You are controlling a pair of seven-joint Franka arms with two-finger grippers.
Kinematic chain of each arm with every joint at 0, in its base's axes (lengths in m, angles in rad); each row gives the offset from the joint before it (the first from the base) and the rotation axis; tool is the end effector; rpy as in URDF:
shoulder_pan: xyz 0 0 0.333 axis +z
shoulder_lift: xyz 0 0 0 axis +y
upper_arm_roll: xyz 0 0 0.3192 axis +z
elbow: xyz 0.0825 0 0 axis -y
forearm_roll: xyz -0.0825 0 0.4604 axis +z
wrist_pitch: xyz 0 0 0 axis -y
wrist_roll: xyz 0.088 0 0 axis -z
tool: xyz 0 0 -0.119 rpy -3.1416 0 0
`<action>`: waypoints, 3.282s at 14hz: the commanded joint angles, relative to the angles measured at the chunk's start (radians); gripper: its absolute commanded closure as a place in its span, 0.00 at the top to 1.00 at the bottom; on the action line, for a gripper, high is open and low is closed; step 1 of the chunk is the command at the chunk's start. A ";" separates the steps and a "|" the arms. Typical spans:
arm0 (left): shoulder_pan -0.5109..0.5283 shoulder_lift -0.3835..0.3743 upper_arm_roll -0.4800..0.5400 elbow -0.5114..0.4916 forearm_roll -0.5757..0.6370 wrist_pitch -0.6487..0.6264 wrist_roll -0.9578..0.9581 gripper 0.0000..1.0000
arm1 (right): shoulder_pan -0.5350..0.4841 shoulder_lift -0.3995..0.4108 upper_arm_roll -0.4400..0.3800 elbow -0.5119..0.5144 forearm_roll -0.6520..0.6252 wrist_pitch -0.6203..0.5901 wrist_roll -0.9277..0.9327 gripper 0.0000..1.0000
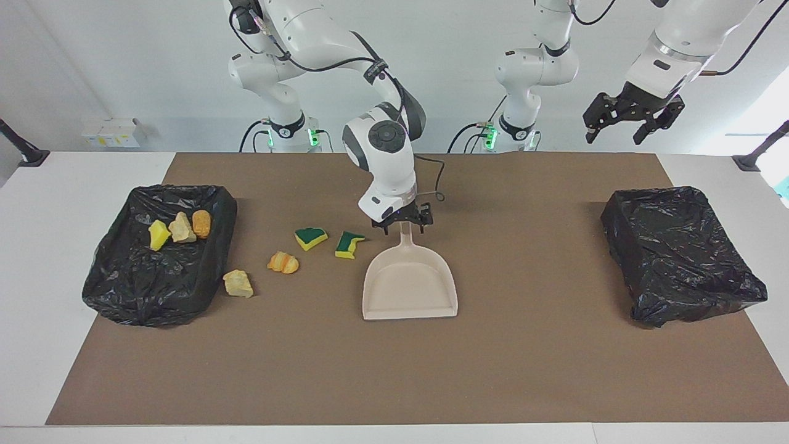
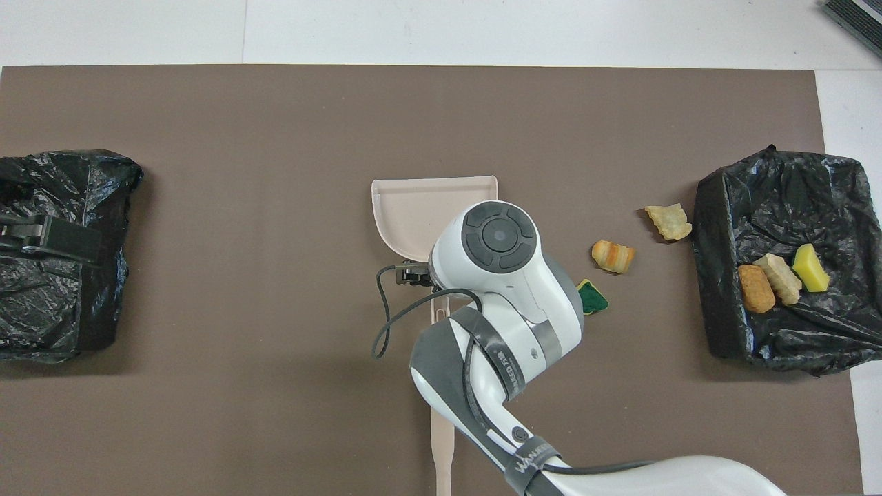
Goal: Sweep and dump trash in bin
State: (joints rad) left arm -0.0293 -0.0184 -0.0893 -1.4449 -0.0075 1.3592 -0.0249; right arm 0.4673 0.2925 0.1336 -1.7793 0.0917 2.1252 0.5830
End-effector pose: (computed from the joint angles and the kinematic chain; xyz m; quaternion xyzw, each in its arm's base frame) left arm 0.5958 -0.0726 0.6768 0.9983 -0.0474 -0.0338 0.0005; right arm 0.5845 0.4009 0.3541 -0.9977 0.0174 0.0098 0.0641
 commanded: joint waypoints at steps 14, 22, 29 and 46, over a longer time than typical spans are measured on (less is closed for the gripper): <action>-0.027 -0.077 -0.026 -0.156 0.006 0.133 -0.009 1.00 | 0.192 -0.433 0.003 -0.406 0.008 -0.081 0.288 1.00; -0.204 -0.054 -0.026 -0.265 0.006 0.308 -0.142 1.00 | 0.295 -0.478 0.003 -0.580 0.152 -0.037 0.342 1.00; -0.377 0.040 -0.026 -0.371 -0.023 0.507 -0.273 1.00 | 0.396 -0.408 0.003 -0.637 0.275 -0.016 0.325 1.00; -0.638 0.287 -0.026 -0.473 -0.031 0.916 -0.649 1.00 | 0.392 -0.371 0.000 -0.654 0.273 0.044 0.244 0.31</action>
State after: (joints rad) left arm -0.6388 0.2651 -0.1322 -1.9129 -0.0292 2.2529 -0.6526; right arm 0.8706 -0.0912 0.1331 -2.4356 0.3410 2.1426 0.8656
